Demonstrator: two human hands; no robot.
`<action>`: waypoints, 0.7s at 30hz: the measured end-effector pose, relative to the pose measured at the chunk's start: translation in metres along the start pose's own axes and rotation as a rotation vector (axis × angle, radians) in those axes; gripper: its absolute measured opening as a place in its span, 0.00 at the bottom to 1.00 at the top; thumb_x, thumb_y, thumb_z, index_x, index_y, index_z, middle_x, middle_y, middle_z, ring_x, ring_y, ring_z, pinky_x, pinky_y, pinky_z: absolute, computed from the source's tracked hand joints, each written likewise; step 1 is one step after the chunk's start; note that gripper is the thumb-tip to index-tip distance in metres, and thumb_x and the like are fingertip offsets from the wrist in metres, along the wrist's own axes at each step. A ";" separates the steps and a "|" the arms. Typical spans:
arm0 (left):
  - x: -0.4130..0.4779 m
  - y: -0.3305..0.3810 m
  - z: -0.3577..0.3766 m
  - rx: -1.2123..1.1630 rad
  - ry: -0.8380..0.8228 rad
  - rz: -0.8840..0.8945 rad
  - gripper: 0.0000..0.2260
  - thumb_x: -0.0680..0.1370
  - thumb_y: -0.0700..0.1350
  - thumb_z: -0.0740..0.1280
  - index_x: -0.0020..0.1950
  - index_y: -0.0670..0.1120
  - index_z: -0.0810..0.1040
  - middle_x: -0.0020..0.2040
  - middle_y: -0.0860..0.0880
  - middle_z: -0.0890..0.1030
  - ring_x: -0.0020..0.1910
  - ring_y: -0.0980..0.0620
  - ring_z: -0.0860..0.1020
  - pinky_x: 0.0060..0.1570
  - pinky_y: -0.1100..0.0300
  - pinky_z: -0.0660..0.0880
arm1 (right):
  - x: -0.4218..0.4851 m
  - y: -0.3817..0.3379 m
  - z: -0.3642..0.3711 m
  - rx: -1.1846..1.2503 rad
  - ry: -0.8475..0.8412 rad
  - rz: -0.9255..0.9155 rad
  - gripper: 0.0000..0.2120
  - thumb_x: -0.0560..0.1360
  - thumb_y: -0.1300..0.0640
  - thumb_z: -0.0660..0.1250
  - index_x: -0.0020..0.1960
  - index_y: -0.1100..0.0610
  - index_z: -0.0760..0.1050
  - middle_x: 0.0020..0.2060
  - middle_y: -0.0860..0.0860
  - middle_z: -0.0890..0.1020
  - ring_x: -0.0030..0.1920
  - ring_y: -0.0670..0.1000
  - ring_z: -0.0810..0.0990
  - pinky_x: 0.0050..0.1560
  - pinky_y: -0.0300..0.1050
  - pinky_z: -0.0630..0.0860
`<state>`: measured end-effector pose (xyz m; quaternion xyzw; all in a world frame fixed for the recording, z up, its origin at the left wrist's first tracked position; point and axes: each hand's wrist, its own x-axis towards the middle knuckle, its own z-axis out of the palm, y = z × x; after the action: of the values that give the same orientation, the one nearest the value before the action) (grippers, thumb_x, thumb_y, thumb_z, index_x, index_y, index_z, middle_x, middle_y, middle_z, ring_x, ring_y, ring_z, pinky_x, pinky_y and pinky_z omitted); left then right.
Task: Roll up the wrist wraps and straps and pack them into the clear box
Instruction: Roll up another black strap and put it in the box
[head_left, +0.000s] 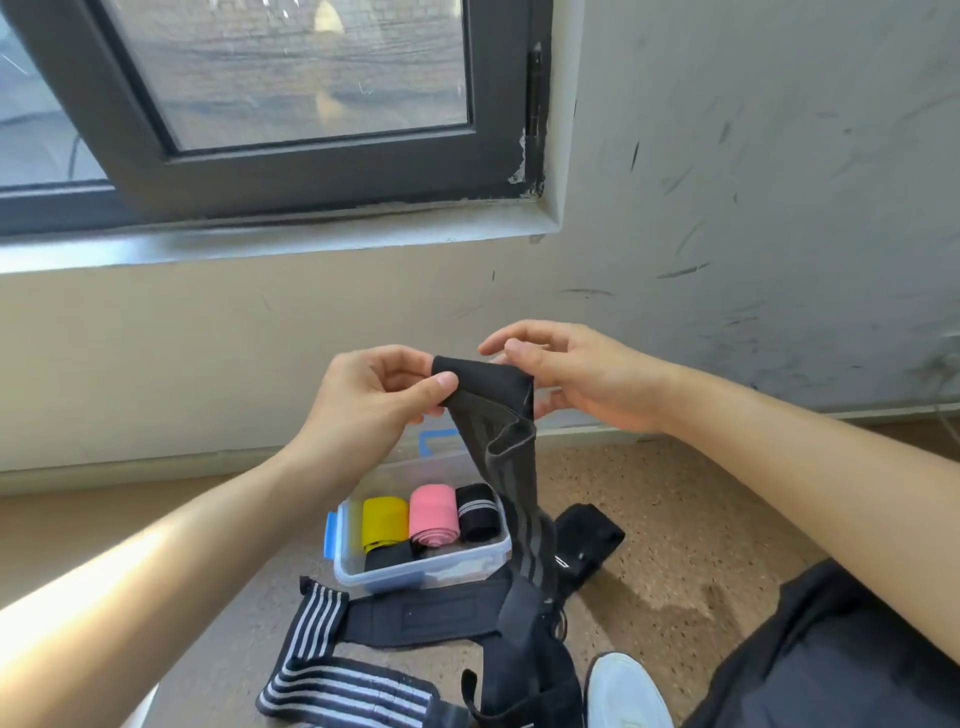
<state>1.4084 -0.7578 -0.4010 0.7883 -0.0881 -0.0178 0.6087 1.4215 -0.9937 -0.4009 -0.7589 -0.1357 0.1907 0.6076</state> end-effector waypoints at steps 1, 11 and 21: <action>0.002 0.001 0.002 0.006 0.024 0.002 0.02 0.77 0.39 0.74 0.46 0.44 0.83 0.33 0.51 0.85 0.31 0.59 0.81 0.34 0.68 0.76 | -0.001 -0.001 0.001 -0.019 -0.005 -0.023 0.19 0.79 0.47 0.66 0.66 0.55 0.75 0.57 0.58 0.83 0.58 0.56 0.84 0.59 0.54 0.81; 0.025 0.008 0.018 0.082 0.241 0.136 0.09 0.73 0.49 0.79 0.45 0.46 0.83 0.39 0.51 0.85 0.36 0.60 0.80 0.35 0.68 0.75 | 0.000 -0.004 0.000 -0.105 0.308 -0.269 0.10 0.78 0.66 0.70 0.56 0.55 0.79 0.47 0.55 0.85 0.45 0.49 0.86 0.40 0.44 0.82; 0.043 -0.002 0.019 -0.008 -0.092 0.322 0.09 0.73 0.46 0.75 0.53 0.53 0.84 0.47 0.45 0.85 0.34 0.39 0.75 0.41 0.44 0.79 | 0.006 -0.001 -0.018 -0.033 0.173 -0.188 0.09 0.82 0.62 0.65 0.60 0.62 0.79 0.43 0.54 0.85 0.41 0.48 0.84 0.38 0.47 0.81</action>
<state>1.4489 -0.7822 -0.4047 0.7599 -0.2412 0.0435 0.6020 1.4349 -1.0070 -0.3969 -0.7664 -0.1565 0.0644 0.6196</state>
